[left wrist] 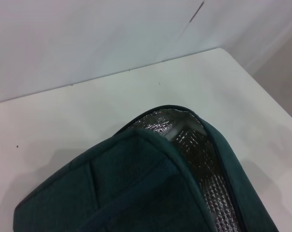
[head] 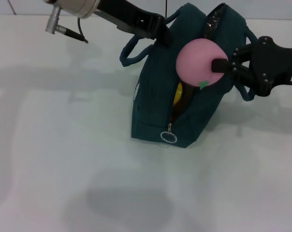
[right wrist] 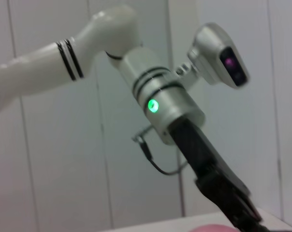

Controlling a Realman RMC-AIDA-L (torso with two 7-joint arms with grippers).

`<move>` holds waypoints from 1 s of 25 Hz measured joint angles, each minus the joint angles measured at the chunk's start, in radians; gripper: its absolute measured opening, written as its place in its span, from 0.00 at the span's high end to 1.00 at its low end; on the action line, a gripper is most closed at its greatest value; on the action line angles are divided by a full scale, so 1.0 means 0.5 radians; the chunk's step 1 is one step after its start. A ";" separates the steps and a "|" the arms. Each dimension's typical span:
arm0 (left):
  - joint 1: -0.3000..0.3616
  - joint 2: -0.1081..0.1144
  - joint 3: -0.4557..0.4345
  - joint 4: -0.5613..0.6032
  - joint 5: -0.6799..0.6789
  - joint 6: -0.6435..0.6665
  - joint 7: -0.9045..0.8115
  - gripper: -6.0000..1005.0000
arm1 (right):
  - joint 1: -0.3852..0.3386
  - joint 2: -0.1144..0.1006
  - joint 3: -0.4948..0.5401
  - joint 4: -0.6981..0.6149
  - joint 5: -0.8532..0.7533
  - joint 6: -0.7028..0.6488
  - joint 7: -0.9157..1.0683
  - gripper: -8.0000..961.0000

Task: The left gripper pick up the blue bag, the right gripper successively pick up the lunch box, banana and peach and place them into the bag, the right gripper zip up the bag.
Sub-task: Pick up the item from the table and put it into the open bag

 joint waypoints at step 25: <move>-0.013 -0.004 -0.010 0.002 0.004 0.054 -0.006 0.95 | -0.104 -0.020 -0.123 0.218 -0.080 0.319 -0.011 0.91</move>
